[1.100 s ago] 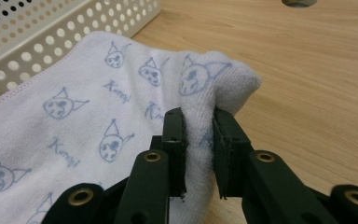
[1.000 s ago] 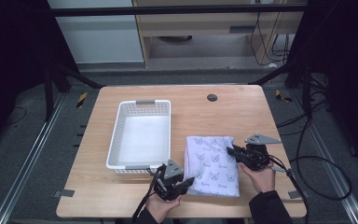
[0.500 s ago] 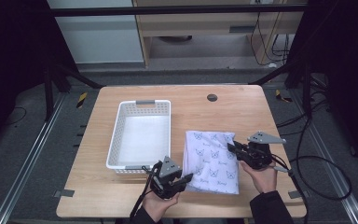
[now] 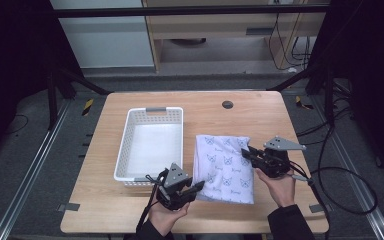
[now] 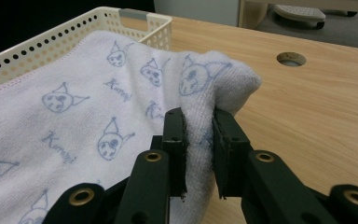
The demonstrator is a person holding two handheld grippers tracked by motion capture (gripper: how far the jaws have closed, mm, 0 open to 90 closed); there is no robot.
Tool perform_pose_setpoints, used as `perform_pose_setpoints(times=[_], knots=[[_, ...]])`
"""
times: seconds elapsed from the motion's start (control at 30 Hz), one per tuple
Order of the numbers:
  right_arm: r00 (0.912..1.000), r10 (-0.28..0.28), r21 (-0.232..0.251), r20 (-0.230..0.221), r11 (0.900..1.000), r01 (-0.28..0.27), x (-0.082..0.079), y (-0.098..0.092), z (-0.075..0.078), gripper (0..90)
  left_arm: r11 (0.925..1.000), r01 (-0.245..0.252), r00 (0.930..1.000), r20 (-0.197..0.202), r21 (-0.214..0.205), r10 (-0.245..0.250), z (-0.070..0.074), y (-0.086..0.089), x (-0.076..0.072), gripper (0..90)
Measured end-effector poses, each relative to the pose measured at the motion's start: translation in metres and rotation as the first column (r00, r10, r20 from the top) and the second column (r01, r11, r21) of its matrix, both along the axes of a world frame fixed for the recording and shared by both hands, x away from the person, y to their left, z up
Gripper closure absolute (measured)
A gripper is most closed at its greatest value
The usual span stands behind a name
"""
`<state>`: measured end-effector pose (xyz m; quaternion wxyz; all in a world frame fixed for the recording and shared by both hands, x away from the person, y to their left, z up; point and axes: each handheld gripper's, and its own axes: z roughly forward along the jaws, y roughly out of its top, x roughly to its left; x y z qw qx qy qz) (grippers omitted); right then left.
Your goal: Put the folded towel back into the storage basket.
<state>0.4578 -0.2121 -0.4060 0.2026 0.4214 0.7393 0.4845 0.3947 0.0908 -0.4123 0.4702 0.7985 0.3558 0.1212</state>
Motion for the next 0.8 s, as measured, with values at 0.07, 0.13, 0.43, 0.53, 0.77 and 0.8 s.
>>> perform_pose_setpoints(times=[0.07,0.13,0.43,0.53,0.77,0.8], knots=[[0.9999,0.002,0.0,0.011,1.0,-0.002,0.0,0.0,0.002,76.8,1.0,-0.001,1.0,0.004,-0.001,0.001,0.002,0.001,0.0,70.9],[0.9999,0.002,0.002,0.017,1.0,-0.002,0.0,0.001,0.004,76.8,1.0,-0.002,0.9999,0.011,0.003,0.002,0.004,0.001,-0.001,71.0],[0.9989,0.001,-0.007,0.046,1.0,-0.001,0.002,0.007,0.014,76.9,1.0,-0.005,0.9995,0.031,-0.002,0.005,0.013,0.004,0.001,71.0],[0.9986,0.001,-0.009,0.053,1.0,-0.001,0.002,0.011,0.017,76.9,1.0,-0.007,0.999,0.044,-0.003,0.007,0.018,0.006,0.001,71.0],[0.997,0.0,0.006,0.077,1.0,0.0,0.004,0.015,0.026,76.9,0.9998,-0.019,0.997,0.075,-0.011,0.02,0.03,0.011,0.003,71.0],[0.9967,0.001,0.007,0.081,1.0,-0.001,0.005,0.016,0.028,76.9,0.9997,-0.02,0.9967,0.078,-0.012,0.021,0.031,0.012,0.003,71.1]])
